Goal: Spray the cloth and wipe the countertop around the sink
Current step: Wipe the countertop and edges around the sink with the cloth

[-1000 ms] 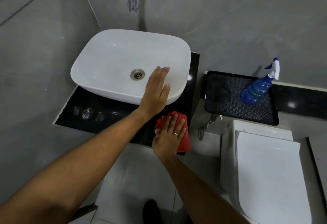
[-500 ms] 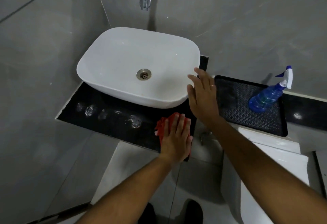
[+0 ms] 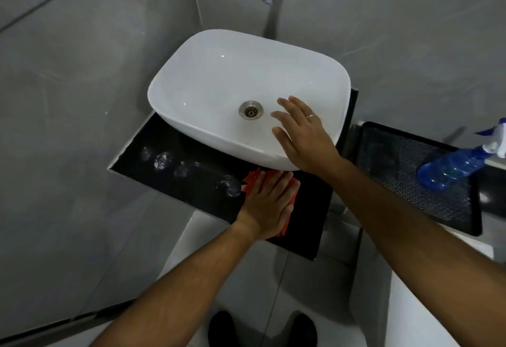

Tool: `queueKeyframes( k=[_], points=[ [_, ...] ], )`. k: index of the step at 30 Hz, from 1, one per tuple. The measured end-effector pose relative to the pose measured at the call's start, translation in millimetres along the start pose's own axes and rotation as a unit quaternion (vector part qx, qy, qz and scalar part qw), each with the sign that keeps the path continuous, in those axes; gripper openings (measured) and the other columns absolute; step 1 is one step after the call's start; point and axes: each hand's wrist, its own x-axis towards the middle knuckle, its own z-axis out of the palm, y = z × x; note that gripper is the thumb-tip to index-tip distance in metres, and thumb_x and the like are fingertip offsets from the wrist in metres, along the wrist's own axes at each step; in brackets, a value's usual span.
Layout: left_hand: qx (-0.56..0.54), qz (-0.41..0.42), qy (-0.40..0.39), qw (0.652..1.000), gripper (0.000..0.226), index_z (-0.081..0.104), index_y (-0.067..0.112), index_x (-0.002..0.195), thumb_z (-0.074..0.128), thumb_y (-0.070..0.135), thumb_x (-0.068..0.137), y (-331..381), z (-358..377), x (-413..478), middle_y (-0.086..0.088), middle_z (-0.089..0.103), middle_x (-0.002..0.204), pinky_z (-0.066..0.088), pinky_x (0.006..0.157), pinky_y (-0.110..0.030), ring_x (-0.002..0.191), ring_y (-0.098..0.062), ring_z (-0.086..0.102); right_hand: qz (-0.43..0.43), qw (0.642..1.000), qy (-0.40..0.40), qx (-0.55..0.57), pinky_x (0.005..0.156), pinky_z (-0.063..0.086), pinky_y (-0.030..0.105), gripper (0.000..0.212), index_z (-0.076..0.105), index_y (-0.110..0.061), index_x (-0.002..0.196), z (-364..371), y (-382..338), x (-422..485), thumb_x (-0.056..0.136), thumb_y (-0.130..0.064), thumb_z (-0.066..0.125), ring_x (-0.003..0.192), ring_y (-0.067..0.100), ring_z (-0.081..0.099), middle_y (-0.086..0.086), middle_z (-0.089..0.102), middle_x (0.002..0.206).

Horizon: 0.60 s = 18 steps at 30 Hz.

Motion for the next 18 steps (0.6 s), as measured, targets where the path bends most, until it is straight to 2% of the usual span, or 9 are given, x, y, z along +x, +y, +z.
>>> queueKeyframes(
  k=[4, 8, 13, 18],
  points=[
    [0.004, 0.024, -0.002, 1.000, 0.061, 0.009, 0.019, 0.160, 0.020, 0.041, 0.104, -38.4, -7.0, -13.4, -0.005, 0.005, 0.169, 0.006, 0.123, -0.055, 0.156, -0.026, -0.003, 0.016, 0.999, -0.029, 0.001, 0.118, 0.028, 0.050, 0.049, 0.052, -0.007, 0.136, 9.9, -20.3, 14.2, 0.104, -0.039, 0.036, 0.148, 0.036, 0.028, 0.016, 0.041, 0.155],
    [0.017, 0.036, -0.010, 0.999, 0.061, 0.006, 0.020, 0.160, 0.015, 0.042, 0.104, -79.0, -12.4, -27.6, -0.004, 0.004, 0.169, 0.002, 0.124, -0.053, 0.156, -0.025, -0.004, 0.022, 0.998, -0.060, 0.002, 0.117, 0.028, 0.052, 0.057, 0.047, -0.012, 0.140, 19.7, -37.4, 21.9, 0.101, -0.049, 0.027, 0.149, 0.035, 0.025, 0.014, 0.035, 0.158],
    [0.002, 0.040, 0.023, 0.999, 0.055, 0.025, 0.021, 0.158, 0.026, 0.038, 0.105, -129.5, -21.6, -44.4, -0.002, 0.024, 0.166, 0.009, 0.125, -0.052, 0.155, -0.024, 0.014, 0.033, 0.997, -0.073, -0.006, 0.117, 0.026, 0.052, 0.059, 0.041, -0.016, 0.145, 27.6, -47.4, 28.1, 0.101, -0.052, 0.024, 0.150, 0.033, 0.022, 0.011, 0.029, 0.161],
    [-0.011, 0.020, 0.026, 0.999, 0.055, 0.028, 0.023, 0.157, 0.027, 0.039, 0.104, -178.0, -28.6, -55.8, -0.001, 0.027, 0.164, 0.001, 0.126, -0.048, 0.154, -0.023, 0.014, 0.028, 0.996, -0.082, -0.005, 0.119, 0.023, 0.053, 0.060, 0.036, -0.017, 0.149, 37.1, -61.9, 42.9, 0.102, -0.052, 0.022, 0.152, 0.029, 0.017, 0.008, 0.025, 0.163]
  ],
)
